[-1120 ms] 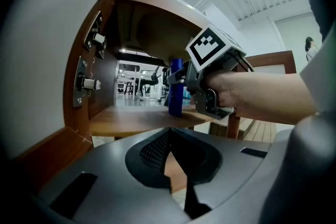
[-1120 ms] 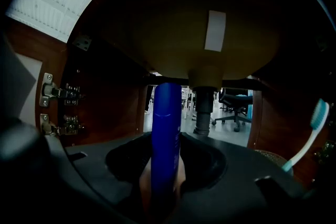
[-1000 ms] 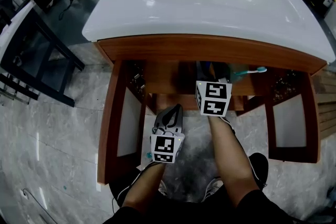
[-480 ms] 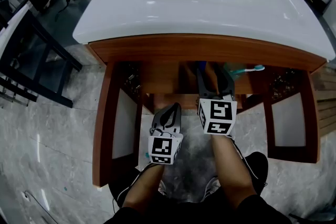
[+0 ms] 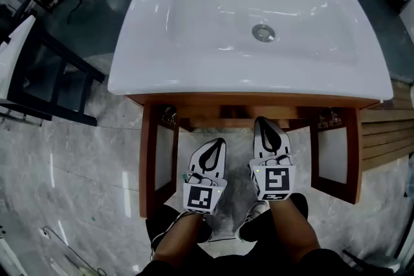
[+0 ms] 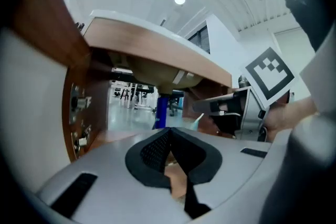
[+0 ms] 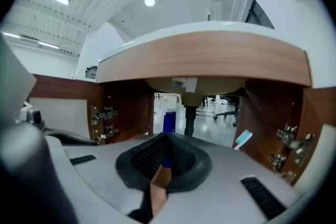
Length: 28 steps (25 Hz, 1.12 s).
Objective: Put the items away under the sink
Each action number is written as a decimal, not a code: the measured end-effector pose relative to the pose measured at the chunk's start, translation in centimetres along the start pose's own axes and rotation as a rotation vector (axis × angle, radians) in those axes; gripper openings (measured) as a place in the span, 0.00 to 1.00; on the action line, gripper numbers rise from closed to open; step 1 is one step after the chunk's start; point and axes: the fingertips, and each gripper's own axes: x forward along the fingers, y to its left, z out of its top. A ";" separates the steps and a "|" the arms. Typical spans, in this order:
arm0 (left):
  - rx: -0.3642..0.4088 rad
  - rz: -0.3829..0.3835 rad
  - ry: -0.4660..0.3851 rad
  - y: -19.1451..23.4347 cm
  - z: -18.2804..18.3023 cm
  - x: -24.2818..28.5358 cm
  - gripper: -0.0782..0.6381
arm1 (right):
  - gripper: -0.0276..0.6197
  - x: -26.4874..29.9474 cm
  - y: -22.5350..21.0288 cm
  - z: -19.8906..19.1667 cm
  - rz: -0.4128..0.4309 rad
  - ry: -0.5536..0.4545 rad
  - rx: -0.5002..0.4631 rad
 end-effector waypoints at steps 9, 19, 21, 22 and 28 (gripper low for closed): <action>-0.044 -0.120 0.078 -7.2 17.1 -5.4 0.13 | 0.07 -11.9 -1.2 11.1 0.043 0.238 0.001; -0.026 -0.120 0.136 -9.5 33.9 -11.8 0.13 | 0.07 -19.1 -0.8 30.0 0.128 0.124 -0.008; -0.020 -0.133 0.119 -9.6 36.2 -12.4 0.13 | 0.07 -19.6 -0.8 33.0 0.119 0.083 -0.011; -0.015 -0.137 0.105 -9.5 37.2 -12.5 0.14 | 0.07 -19.8 -1.0 34.2 0.111 0.059 -0.012; 0.024 -0.135 0.036 -8.8 40.9 -13.8 0.13 | 0.07 -21.4 -0.7 38.3 0.073 -0.044 0.014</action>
